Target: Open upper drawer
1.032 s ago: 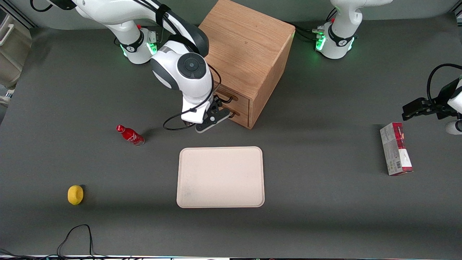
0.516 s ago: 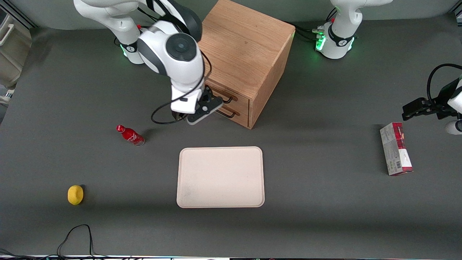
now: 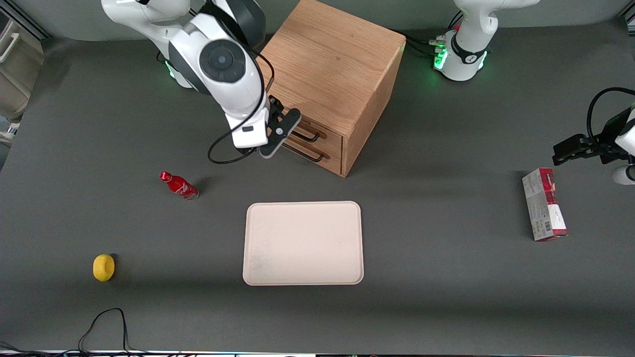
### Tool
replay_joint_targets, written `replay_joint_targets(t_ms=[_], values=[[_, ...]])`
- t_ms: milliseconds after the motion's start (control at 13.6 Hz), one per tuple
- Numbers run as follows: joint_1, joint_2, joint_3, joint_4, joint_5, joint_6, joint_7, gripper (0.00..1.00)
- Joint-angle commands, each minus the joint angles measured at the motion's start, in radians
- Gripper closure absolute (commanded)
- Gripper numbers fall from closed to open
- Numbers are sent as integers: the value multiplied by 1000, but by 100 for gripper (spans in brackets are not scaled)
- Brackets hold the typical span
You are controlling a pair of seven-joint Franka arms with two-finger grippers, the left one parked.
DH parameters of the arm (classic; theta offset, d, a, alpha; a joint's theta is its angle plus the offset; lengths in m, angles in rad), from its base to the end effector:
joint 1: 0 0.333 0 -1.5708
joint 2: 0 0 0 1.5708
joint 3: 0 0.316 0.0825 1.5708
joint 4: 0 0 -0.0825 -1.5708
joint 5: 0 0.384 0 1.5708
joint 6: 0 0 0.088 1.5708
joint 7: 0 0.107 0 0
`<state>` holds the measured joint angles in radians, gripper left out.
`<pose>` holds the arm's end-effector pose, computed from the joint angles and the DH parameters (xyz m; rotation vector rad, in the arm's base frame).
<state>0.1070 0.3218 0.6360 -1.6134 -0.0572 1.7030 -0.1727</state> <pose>0.4869 0.3866 0.4567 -2.7285 -1.3509 0.3056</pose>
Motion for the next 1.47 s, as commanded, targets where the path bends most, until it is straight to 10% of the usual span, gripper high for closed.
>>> replay_joint_targets(t_ms=[0,737,1400], values=[[5,32,-2,15,77,-20,-45,0],[17,121,-4,-5,27,73,-45,0],[3,166,-62,121,-164,67,-44,0]])
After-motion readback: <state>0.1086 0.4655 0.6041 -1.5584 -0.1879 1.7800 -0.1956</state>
